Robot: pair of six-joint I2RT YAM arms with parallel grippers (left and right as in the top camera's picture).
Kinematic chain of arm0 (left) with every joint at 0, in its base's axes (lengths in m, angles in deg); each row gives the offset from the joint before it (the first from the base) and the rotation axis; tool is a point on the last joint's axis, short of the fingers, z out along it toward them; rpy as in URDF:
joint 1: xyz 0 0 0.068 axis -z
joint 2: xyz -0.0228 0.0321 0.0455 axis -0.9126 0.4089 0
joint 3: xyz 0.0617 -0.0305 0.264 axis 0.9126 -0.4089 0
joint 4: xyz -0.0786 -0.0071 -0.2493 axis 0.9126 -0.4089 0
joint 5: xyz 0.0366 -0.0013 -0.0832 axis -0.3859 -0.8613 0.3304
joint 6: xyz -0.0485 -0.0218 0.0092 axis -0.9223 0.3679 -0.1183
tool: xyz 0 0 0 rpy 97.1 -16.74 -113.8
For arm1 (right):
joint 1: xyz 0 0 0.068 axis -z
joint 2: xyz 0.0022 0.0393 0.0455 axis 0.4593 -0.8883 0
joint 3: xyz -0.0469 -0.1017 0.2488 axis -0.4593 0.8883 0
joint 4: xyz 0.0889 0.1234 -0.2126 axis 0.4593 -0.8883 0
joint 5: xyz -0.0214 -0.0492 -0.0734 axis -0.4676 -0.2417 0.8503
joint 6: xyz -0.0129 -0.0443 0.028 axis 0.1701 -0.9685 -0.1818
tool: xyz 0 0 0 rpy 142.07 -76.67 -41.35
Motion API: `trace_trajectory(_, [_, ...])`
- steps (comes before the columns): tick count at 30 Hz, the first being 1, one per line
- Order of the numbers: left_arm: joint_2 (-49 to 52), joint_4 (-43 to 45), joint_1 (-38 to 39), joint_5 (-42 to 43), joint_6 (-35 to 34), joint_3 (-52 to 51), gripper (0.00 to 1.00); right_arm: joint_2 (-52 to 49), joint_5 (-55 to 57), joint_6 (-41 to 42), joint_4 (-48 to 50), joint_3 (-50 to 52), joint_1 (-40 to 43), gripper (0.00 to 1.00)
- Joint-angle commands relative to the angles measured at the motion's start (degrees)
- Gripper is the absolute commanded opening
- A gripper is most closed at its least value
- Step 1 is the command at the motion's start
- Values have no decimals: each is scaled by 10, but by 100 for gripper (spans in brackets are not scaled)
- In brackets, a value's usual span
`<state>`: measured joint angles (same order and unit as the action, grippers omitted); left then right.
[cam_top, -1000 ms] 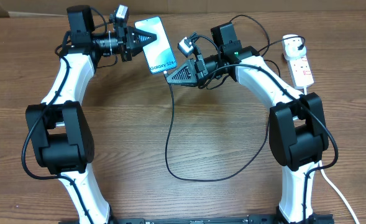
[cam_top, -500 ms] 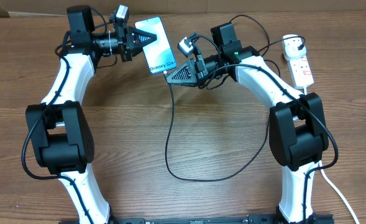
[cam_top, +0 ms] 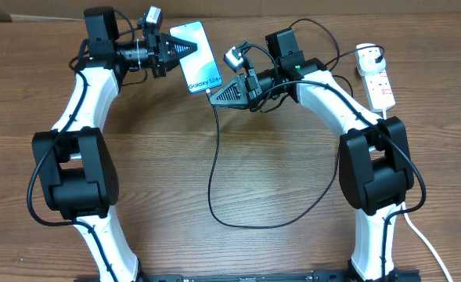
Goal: Plug charger to phone and switch on socket
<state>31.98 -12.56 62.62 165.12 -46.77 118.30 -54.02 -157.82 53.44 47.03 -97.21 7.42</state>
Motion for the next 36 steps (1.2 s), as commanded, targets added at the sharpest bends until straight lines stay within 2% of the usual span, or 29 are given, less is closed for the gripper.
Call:
trace_trajectory(1, [0, 1, -1, 29, -4, 5, 4, 24, -19, 3, 4, -17, 1, 4])
trace_trajectory(36, [0, 1, -1, 26, -15, 5, 4, 24, -19, 45, 38, -17, -4, 4])
